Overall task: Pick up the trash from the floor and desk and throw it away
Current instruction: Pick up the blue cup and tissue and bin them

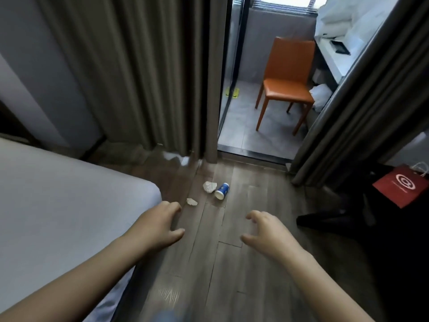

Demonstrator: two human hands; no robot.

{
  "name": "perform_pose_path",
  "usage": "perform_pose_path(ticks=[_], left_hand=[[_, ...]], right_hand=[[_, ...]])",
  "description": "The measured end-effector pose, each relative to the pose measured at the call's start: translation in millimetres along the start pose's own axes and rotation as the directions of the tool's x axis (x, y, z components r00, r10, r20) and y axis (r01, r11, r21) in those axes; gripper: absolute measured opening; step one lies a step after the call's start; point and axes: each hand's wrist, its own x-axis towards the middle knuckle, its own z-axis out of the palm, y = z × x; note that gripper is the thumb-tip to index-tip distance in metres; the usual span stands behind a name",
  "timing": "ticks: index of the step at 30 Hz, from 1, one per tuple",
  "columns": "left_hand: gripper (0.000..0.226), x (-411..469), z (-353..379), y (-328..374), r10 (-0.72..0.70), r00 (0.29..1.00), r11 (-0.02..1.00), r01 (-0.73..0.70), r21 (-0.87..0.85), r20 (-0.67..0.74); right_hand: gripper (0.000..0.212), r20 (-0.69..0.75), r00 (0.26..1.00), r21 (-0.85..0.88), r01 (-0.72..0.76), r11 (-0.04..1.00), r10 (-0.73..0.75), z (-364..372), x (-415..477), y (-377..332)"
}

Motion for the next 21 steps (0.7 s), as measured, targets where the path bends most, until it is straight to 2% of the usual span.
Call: perform_pose_path(ticks=[5,13,21], left_hand=[[0.048,82,-4,-25,-0.016,0.999,1.000,0.016,-0.007,0.038],[0.047,227,-8,-82,-0.013,0.984,0.999,0.021,-0.043,0.178],[0.044,359,-9,-127,-0.041,0.958,0.998,0.050,-0.026,0.283]], right_hand=[[0.057,0.049,0.998,0.017,-0.033,0.999,0.032,-5,77,3],[0.059,0.101,0.983,0.071,-0.164,0.984,0.156,-8,215,-6],[0.055,0.111,0.970,0.068,-0.226,0.972,0.218,-10,338,-13]])
